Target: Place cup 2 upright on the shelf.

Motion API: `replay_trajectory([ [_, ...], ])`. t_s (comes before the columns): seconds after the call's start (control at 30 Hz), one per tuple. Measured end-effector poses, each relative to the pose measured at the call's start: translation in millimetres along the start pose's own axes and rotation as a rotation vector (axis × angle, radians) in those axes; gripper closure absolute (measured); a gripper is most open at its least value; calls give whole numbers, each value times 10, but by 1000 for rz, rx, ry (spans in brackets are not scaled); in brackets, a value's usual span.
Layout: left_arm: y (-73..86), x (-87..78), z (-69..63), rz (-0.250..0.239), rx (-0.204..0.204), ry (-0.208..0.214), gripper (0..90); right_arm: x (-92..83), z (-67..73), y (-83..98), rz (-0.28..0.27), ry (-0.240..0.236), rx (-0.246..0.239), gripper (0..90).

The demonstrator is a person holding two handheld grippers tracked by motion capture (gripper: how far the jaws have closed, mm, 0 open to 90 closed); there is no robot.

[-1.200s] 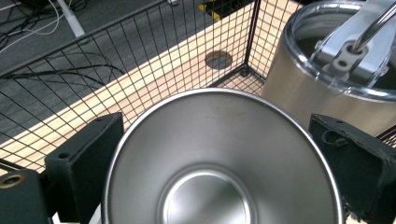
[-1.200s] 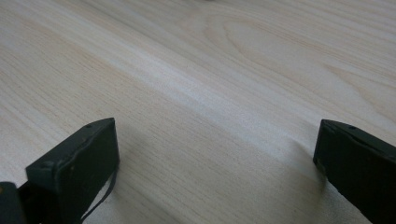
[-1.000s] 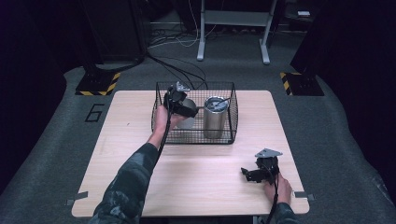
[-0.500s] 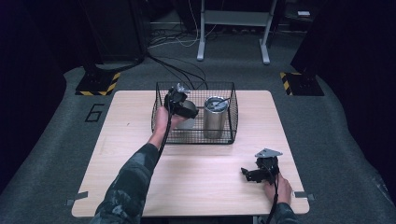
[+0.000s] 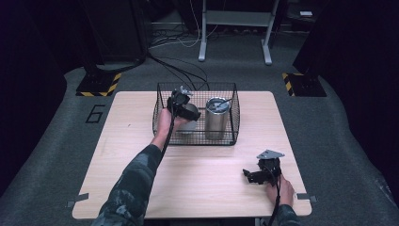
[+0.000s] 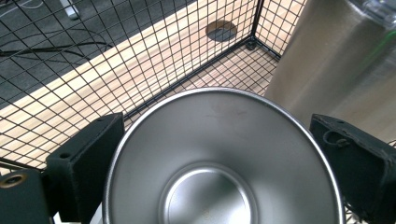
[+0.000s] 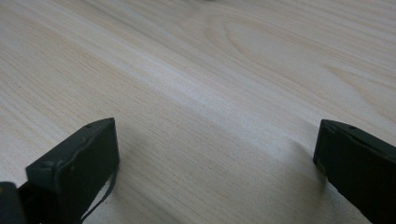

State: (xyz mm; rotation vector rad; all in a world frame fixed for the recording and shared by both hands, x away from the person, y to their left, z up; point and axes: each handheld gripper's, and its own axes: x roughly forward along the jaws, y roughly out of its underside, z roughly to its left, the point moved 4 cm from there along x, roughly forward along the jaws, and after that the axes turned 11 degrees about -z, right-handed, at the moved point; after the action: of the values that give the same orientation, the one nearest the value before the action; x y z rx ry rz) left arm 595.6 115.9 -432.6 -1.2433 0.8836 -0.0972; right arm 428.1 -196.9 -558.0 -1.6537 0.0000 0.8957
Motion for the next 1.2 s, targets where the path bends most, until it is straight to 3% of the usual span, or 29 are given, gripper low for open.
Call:
replay_trajectory([
  [0.2,34,42,20,24,-8,-4,62,1,3,-1,2,-1,-2,0],
  [0.33,57,86,37,63,19,-3,62,2,3,-1,0,0,-1,0],
  [0.53,105,137,56,75,3,10,62,4,3,-2,-4,0,0,0],
  [0.63,128,168,35,119,32,21,62,1,2,-1,1,0,-2,0],
  [0.9,149,156,74,108,-5,25,61,1,3,-1,2,0,-1,0],
  [1.2,214,84,91,120,-18,34,57,3,3,-1,-1,0,0,0],
])
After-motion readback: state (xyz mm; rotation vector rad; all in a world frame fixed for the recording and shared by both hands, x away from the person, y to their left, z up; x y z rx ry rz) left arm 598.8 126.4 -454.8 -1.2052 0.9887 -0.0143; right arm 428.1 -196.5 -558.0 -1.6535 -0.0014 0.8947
